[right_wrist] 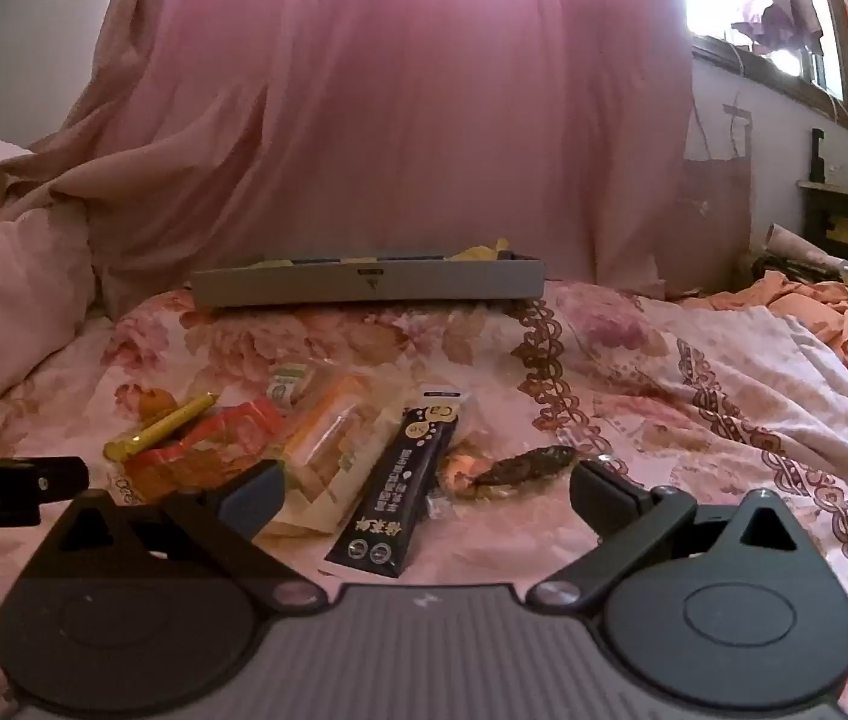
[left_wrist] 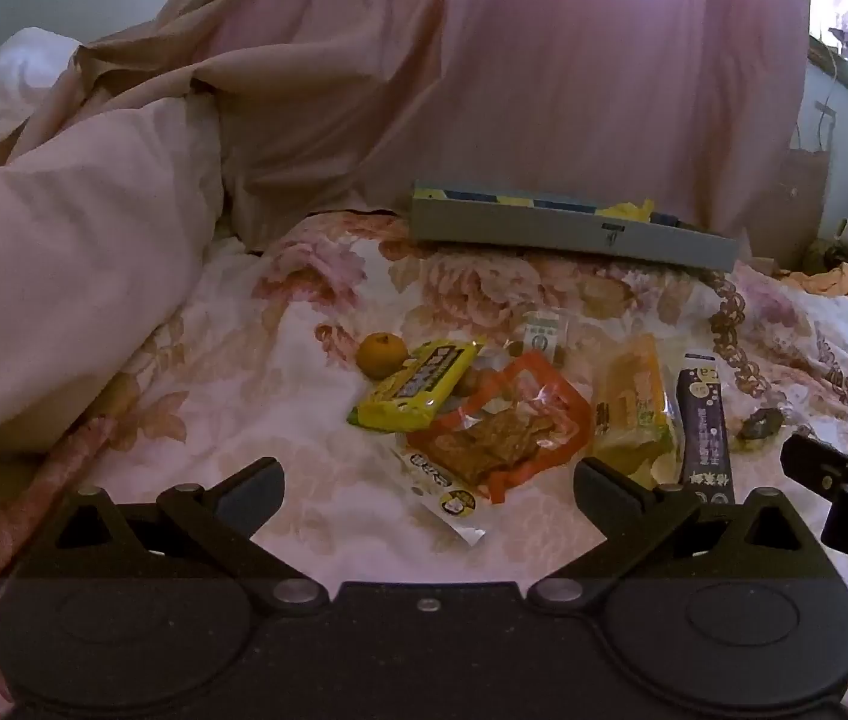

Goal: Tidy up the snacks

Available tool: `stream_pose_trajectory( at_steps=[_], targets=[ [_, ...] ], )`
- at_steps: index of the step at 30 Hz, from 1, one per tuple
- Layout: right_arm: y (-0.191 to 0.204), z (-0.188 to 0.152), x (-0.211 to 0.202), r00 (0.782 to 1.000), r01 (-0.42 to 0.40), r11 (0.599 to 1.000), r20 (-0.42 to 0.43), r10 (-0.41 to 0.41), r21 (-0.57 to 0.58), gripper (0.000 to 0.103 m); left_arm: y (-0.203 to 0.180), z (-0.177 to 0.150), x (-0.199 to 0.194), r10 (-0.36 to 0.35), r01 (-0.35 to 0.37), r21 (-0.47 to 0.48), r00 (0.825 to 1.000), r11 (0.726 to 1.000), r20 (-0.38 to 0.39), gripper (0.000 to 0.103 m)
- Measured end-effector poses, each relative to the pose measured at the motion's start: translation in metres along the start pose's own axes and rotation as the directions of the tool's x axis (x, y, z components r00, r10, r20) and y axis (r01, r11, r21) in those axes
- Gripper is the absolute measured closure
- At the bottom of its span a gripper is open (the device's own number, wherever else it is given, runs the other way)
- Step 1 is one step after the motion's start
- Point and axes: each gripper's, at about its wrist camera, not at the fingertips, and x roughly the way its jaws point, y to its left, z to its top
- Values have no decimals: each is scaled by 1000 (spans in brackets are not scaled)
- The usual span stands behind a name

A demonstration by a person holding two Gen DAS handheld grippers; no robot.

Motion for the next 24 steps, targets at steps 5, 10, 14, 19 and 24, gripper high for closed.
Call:
stream_pose_trajectory(
  at_steps=[5,10,14,19,24],
  targets=[
    [-1,-1,-2,1000,-5,1000,8,5,-1,0,0,0,0,-3,3,0,1000,1000,-1,1],
    [-4,-3,2,1000,0,1000,-13,1,5,0,1,0,0,0,0,-5,1000,1000,-6,1],
    [-3,-3,2,1000,2,1000,-15,-2,-2,0,0,0,0,0,0,-4,1000,1000,-6,1],
    [-1,-2,1,1000,4,1000,-18,-4,-7,0,0,0,0,0,0,-5,1000,1000,-8,1],
    [0,-2,1,1000,5,1000,-19,-5,-10,0,0,0,0,0,0,-6,1000,1000,-9,1]
  ],
)
